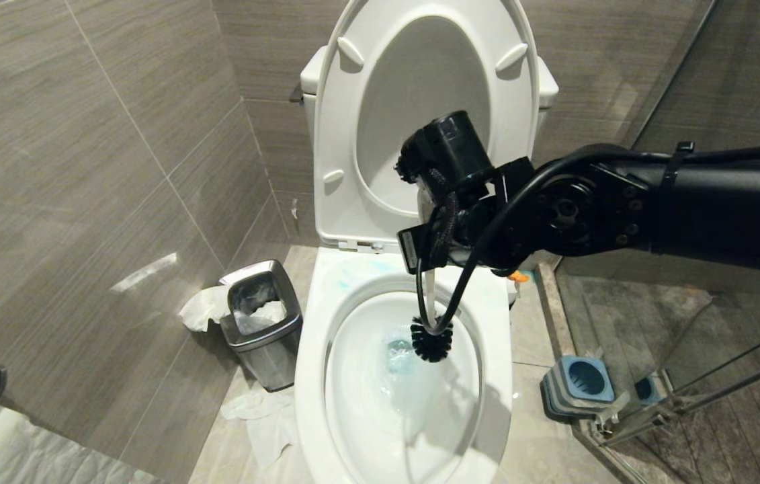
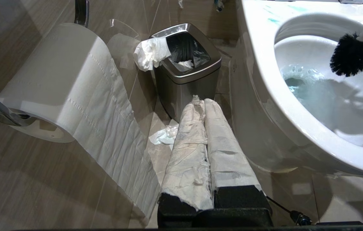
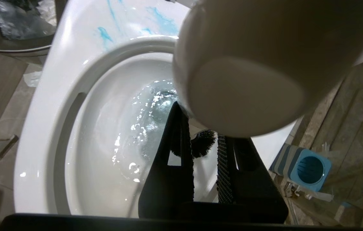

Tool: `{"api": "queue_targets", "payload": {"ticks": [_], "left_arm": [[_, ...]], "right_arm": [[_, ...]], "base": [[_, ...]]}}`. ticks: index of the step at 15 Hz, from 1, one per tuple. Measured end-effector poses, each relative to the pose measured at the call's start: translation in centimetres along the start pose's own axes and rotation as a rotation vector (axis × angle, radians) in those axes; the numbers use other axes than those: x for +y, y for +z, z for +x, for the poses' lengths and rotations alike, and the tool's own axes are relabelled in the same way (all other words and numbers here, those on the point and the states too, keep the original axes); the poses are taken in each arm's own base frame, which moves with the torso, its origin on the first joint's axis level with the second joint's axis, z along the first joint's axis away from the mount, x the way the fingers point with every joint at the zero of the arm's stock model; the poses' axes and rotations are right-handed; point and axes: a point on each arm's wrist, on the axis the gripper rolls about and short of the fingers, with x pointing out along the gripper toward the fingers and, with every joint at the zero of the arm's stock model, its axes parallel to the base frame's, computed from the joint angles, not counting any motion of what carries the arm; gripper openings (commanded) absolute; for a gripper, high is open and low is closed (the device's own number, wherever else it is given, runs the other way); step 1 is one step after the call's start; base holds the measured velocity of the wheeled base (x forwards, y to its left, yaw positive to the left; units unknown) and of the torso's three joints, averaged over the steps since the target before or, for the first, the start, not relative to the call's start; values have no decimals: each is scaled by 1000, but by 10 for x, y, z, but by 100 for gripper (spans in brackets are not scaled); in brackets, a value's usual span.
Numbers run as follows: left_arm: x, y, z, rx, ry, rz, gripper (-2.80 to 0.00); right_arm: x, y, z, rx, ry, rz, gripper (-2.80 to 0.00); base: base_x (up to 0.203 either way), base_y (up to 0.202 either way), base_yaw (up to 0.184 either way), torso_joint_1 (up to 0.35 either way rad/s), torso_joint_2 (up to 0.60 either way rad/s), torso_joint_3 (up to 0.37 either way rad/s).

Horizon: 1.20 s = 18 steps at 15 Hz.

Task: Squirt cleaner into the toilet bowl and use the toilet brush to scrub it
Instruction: Scrub the toilet bowl

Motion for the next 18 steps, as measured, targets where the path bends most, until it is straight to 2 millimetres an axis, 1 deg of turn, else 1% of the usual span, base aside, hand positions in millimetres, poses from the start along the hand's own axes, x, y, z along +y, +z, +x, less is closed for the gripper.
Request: {"api": "queue_targets", "payload": {"ticks": [4,8,10,12,14,18], "left_arm": [[0,0,0,0,0,1,-280],[0,0,0,0,0,0,-280],[0,0,0,0,0,0,-280],[0,0,0,0,0,0,-280],[0,0,0,0,0,1,-280],[0,0,0,0,0,0,-280]], "right_arm": [[11,-11,25,3,-42,24,-280],[26,-14,54,-99,-65,75,-280],[32,-16,64,-135,-66,96,-280],[39,-18,69,-153,-57,103,-280],[48,-22,70,-161,-39,97,-280],[73,-31,64,-156,13,68,-280]], "base": [[0,0,0,0,0,0],[0,0,0,0,0,0],[0,0,0,0,0,0],[0,0,0,0,0,0],[0,0,0,0,0,0],[0,0,0,0,0,0]]}}
